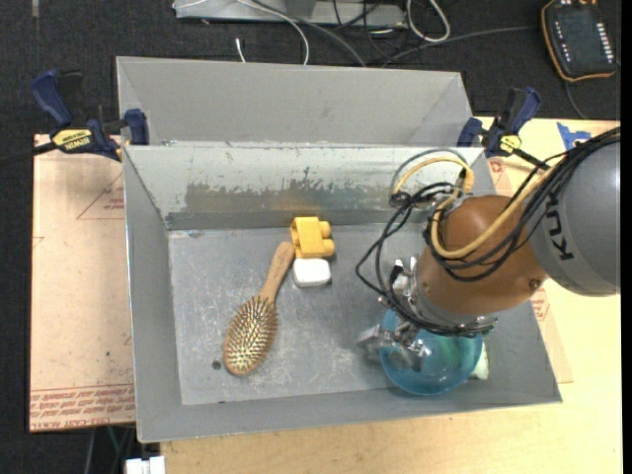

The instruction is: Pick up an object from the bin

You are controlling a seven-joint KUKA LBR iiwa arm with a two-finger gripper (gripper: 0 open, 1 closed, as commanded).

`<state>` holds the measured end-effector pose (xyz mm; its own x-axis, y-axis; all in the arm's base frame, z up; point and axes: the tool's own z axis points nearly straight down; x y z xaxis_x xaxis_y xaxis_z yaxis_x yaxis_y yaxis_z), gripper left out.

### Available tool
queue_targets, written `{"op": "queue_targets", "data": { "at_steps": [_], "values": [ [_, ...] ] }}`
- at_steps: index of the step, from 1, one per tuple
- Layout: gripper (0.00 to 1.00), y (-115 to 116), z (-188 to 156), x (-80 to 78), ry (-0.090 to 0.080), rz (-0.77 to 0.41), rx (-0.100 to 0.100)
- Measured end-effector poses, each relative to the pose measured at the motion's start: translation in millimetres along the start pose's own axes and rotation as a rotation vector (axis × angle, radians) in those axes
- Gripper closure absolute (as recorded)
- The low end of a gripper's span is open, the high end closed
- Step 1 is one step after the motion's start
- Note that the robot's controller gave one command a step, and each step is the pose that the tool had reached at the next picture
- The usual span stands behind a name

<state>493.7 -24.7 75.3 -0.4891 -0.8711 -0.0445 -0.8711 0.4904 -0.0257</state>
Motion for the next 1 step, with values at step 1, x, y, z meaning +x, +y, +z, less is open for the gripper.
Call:
{"op": "queue_targets", "data": {
  "at_steps": [1],
  "values": [
    [1.0, 0.0, 0.0, 0.0, 0.0, 0.0, 0.0]
  ]
}}
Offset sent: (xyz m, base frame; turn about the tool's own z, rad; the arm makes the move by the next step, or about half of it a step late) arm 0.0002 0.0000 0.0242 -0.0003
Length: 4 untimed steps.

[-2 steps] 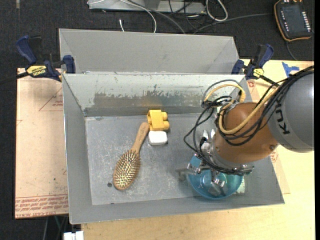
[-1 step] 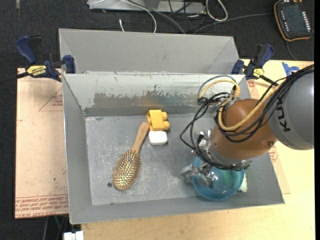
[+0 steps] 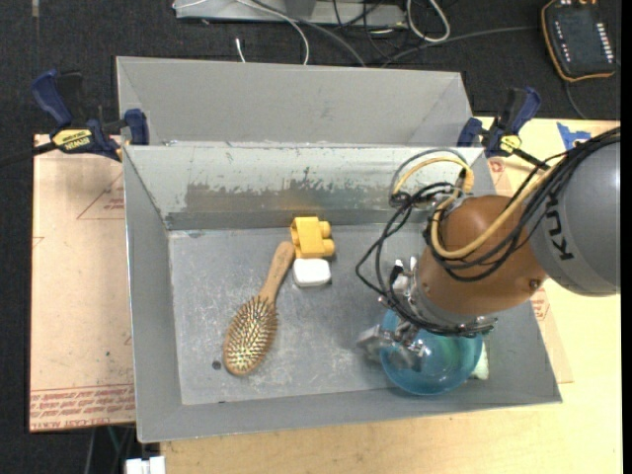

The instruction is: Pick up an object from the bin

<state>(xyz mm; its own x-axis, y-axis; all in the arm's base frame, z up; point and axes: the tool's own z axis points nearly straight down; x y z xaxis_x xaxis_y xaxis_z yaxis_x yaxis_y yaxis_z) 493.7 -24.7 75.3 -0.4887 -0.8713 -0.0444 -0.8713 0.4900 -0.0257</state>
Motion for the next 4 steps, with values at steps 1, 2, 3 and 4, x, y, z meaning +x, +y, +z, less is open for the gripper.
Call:
{"op": "queue_targets", "data": {
  "at_steps": [1, 2, 3, 4],
  "values": [
    [1.0, 0.6, -7.2, -2.0, -0.002, -0.001, -0.001],
    [1.0, 0.6, -16.6, -4.2, -0.007, 0.0, 0.001],
    [1.0, 1.6, -32.9, -5.5, -0.007, 0.001, -0.004],
    [1.0, 1.0, -55.7, -6.7, -0.007, 0.002, -0.004]
  ]
}}
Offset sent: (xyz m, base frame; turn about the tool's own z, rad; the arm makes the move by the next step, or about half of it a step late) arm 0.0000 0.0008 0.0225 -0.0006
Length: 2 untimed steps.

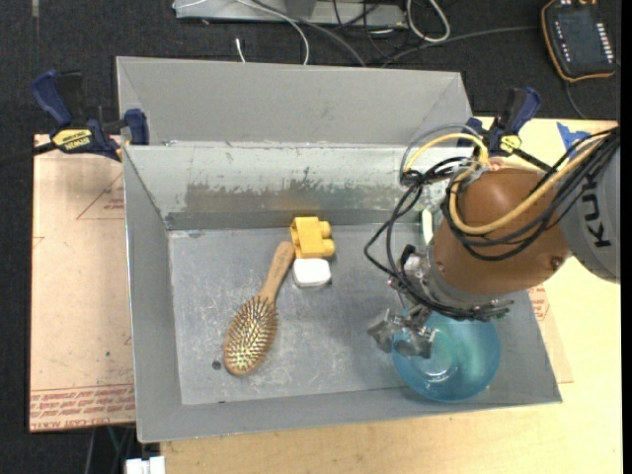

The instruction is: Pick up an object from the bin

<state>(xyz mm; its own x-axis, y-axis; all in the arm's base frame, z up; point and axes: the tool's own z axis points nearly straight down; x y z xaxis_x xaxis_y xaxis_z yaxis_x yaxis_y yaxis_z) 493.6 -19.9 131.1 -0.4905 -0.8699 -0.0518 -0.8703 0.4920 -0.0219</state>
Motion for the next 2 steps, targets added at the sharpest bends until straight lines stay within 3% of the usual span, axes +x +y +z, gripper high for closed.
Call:
{"op": "queue_targets", "data": {
  "at_steps": [2],
  "values": [
    [1.0, -1.2, -29.5, -2.4, -0.003, 0.005, 0.003]
  ]
}}
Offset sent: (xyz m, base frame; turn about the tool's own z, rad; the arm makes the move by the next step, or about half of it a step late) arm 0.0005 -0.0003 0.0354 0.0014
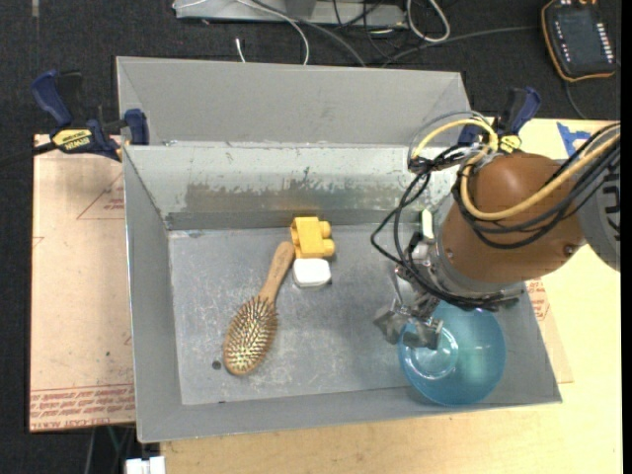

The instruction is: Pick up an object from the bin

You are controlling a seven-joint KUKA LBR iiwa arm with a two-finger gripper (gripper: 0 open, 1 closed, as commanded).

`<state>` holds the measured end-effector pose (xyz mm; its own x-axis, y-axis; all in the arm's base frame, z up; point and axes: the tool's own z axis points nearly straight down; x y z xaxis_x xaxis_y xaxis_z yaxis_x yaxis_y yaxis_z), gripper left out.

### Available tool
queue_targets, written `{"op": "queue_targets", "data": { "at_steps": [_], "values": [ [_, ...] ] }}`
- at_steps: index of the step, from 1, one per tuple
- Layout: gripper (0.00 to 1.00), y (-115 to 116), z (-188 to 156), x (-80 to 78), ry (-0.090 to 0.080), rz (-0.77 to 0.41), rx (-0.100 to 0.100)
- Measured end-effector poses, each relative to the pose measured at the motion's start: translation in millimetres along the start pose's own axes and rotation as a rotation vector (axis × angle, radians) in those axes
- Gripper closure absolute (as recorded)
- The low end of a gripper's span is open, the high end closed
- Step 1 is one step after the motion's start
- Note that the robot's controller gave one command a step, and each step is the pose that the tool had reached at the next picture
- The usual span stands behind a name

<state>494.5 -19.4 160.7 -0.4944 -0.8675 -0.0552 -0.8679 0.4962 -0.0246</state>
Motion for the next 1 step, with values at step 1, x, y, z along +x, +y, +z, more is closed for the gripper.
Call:
{"op": "queue_targets", "data": {
  "at_steps": [1],
  "values": [
    [1.0, -0.3, -6.4, -0.9, -0.001, 0.002, 0.0]
  ]
}}
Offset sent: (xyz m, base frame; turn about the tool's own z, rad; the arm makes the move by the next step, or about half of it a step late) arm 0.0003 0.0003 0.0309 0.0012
